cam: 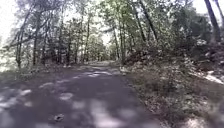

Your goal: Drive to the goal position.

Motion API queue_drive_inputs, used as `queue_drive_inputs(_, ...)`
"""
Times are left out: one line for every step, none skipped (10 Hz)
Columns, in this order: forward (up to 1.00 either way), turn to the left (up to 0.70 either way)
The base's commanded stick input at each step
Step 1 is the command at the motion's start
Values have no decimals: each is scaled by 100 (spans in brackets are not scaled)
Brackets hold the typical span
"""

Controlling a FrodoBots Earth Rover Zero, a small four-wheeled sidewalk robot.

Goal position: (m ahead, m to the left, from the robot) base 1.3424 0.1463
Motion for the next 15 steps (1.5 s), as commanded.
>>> queue_drive_inputs(45,8)
queue_drive_inputs(45,0)
queue_drive_inputs(45,0)
queue_drive_inputs(45,0)
queue_drive_inputs(45,0)
queue_drive_inputs(45,0)
queue_drive_inputs(45,5)
queue_drive_inputs(45,11)
queue_drive_inputs(45,17)
queue_drive_inputs(45,23)
queue_drive_inputs(45,24)
queue_drive_inputs(45,16)
queue_drive_inputs(45,9)
queue_drive_inputs(45,1)
queue_drive_inputs(45,0)
